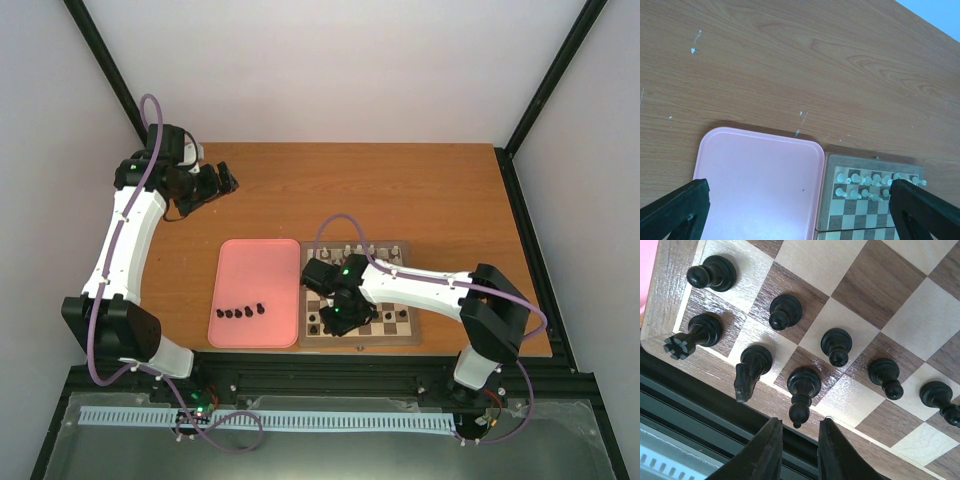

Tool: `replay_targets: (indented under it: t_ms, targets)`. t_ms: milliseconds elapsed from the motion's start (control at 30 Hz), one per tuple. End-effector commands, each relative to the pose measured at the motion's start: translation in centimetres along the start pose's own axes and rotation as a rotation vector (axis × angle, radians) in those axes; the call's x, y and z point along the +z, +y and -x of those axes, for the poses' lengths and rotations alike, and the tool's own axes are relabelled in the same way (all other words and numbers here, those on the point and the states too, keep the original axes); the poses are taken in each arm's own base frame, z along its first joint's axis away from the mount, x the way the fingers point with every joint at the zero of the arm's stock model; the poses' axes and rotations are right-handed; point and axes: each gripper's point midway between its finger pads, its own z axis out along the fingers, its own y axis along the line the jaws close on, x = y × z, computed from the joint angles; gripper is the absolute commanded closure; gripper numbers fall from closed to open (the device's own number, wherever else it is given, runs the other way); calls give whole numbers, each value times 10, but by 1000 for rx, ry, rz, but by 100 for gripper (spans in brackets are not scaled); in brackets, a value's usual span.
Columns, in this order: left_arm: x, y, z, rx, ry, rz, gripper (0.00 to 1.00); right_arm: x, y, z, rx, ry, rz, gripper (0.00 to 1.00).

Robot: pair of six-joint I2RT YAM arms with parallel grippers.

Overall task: Set up the chess pieces on the board
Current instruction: Place the chess piece on the chessboard, then pick up the chess piece from the storage box.

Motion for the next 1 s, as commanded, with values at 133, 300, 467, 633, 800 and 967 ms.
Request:
replay_targets:
  t_ms: [133,300,467,633,800,967]
  targets:
    - [-5,-6,4,23,-25,-17,0,-31,8,4,-16,-75,41,75]
    - [-6,-7,6,24,-29,-18,0,-62,15,18,-36,-153,55,58]
    - [-9,-9,8,26,-34,-22,0,-76,33,51,-121,-195,52,51]
    - [-11,-10,8,28,-39,-27,0,-72,70,96,-239,-219,107,49]
    - [-17,-13,10,30,-52,-33,0,-45,102,127,-334,-195,172,48]
    - [-17,-13,9,27,-50,-35,0,-27,126,153,-384,-195,209,48]
